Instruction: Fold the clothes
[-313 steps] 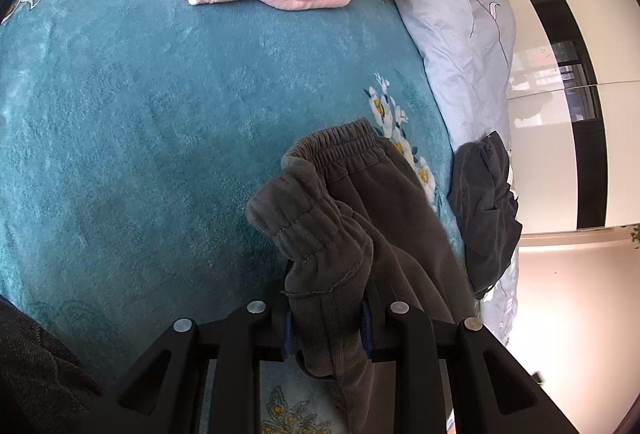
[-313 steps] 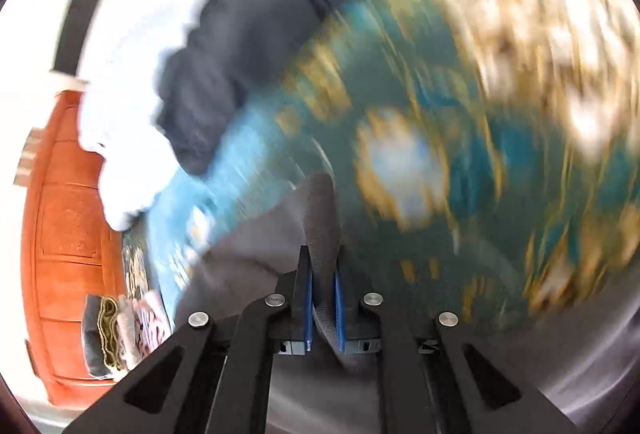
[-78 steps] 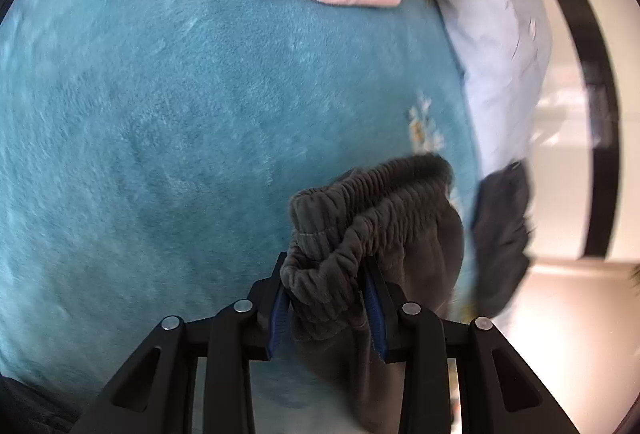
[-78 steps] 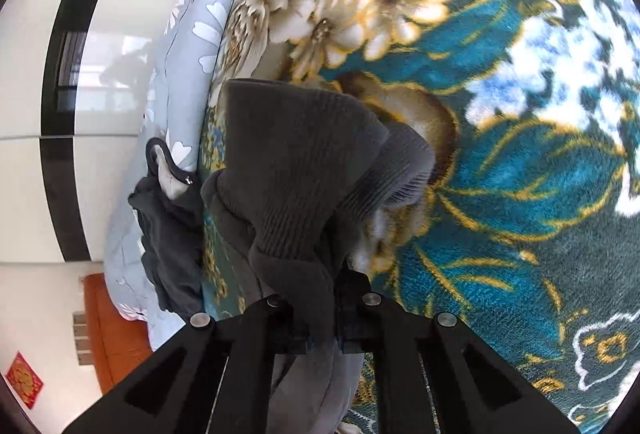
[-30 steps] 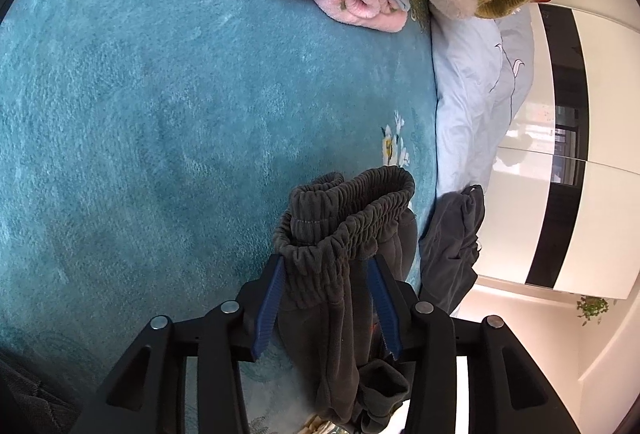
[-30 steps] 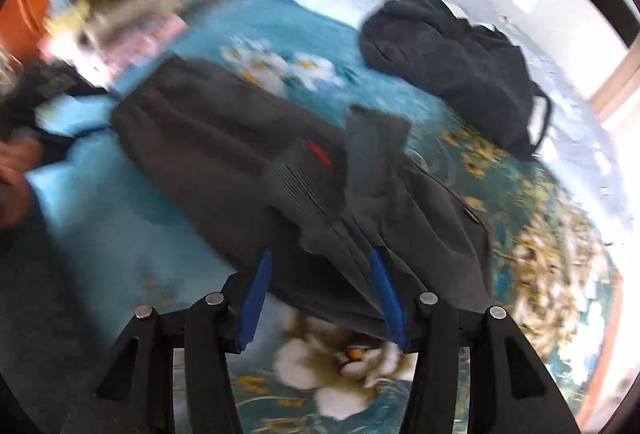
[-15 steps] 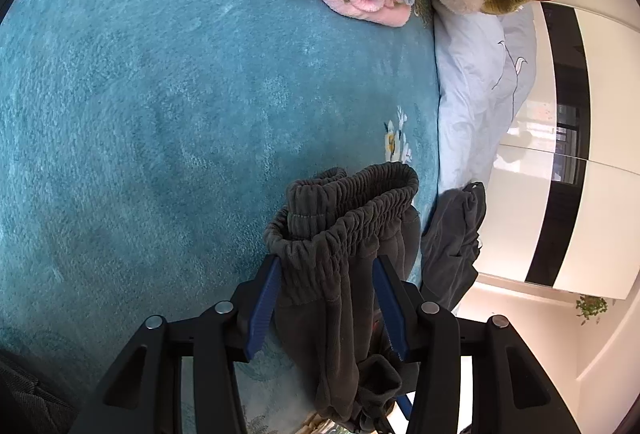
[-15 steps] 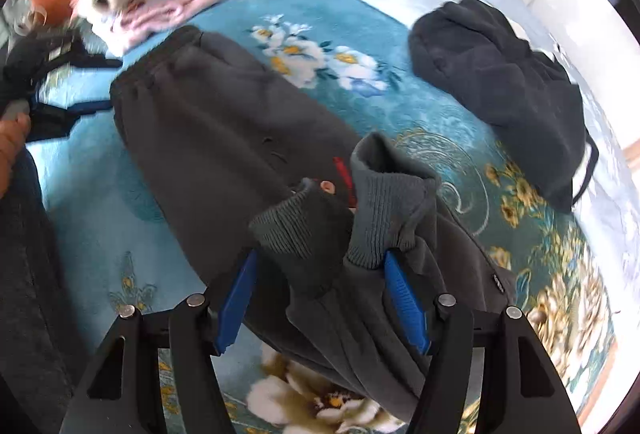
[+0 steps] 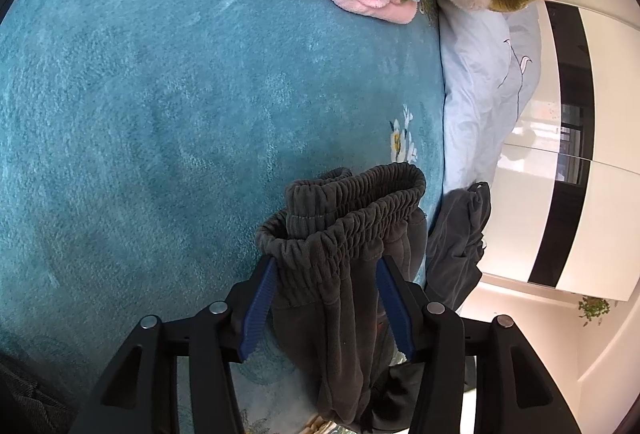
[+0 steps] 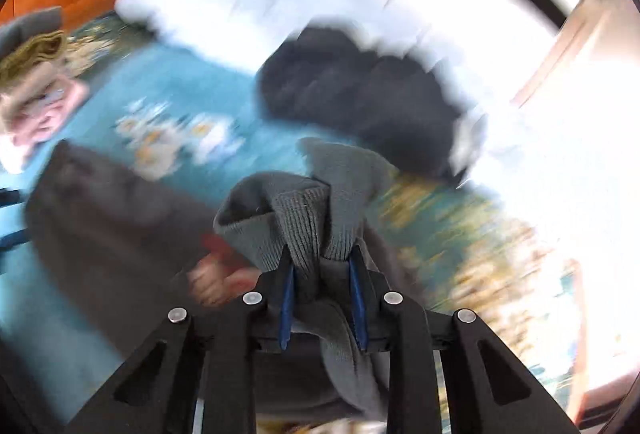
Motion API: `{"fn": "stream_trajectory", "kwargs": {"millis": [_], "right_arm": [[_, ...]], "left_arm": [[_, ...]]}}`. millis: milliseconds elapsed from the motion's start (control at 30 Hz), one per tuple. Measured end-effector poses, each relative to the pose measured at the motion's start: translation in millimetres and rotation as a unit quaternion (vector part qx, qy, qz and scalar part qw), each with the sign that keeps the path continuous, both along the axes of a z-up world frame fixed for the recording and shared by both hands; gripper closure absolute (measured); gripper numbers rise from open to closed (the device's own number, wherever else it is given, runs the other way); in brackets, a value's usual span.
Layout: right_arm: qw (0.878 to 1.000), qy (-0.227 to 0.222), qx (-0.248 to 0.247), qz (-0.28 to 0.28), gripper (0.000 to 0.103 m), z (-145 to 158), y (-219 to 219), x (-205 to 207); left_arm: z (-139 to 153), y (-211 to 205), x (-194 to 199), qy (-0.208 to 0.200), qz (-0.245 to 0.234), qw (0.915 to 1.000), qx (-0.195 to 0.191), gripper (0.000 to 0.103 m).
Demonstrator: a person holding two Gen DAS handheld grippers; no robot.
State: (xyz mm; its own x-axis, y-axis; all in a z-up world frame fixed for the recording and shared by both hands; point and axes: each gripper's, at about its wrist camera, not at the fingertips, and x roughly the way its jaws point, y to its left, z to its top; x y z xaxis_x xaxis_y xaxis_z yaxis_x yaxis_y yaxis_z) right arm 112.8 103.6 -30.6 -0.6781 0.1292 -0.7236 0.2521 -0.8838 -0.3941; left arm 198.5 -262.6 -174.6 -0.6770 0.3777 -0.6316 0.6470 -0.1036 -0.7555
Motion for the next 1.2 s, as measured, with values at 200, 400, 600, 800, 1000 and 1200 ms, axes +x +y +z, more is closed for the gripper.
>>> {"fn": "stream_trajectory", "kwargs": {"millis": [200,400,600,800,1000,1200], "right_arm": [[0.988,-0.136,0.023,0.075,0.072,-87.5,-42.2,28.4],[0.984,-0.160,-0.029,0.080,0.057,-70.3,-40.2,33.2],[0.963,-0.161,-0.210,0.043,0.052,-14.8,17.9,6.3],[0.947,-0.161,-0.260,-0.097,0.052,-25.2,66.1,-51.0],[0.943,-0.262,-0.207,0.004,0.052,-72.2,-0.4,-26.9],[0.943,-0.265,-0.199,0.024,0.050,-89.3,-12.9,-9.6]], "left_arm": [[-3.6,-0.1,-0.9,-0.005,-0.004,1.0000,0.004,0.045],[-7.3,-0.1,-1.7,-0.010,-0.008,0.9999,0.008,0.044],[-8.4,0.3,-3.4,-0.010,-0.008,0.9999,0.007,0.042],[-9.8,0.1,-4.0,-0.012,-0.008,0.9999,0.008,0.042],[-15.1,1.9,-6.3,-0.025,-0.011,0.9995,0.015,0.039],[-18.3,7.5,-12.6,-0.036,-0.031,0.9988,0.011,0.039]]}}
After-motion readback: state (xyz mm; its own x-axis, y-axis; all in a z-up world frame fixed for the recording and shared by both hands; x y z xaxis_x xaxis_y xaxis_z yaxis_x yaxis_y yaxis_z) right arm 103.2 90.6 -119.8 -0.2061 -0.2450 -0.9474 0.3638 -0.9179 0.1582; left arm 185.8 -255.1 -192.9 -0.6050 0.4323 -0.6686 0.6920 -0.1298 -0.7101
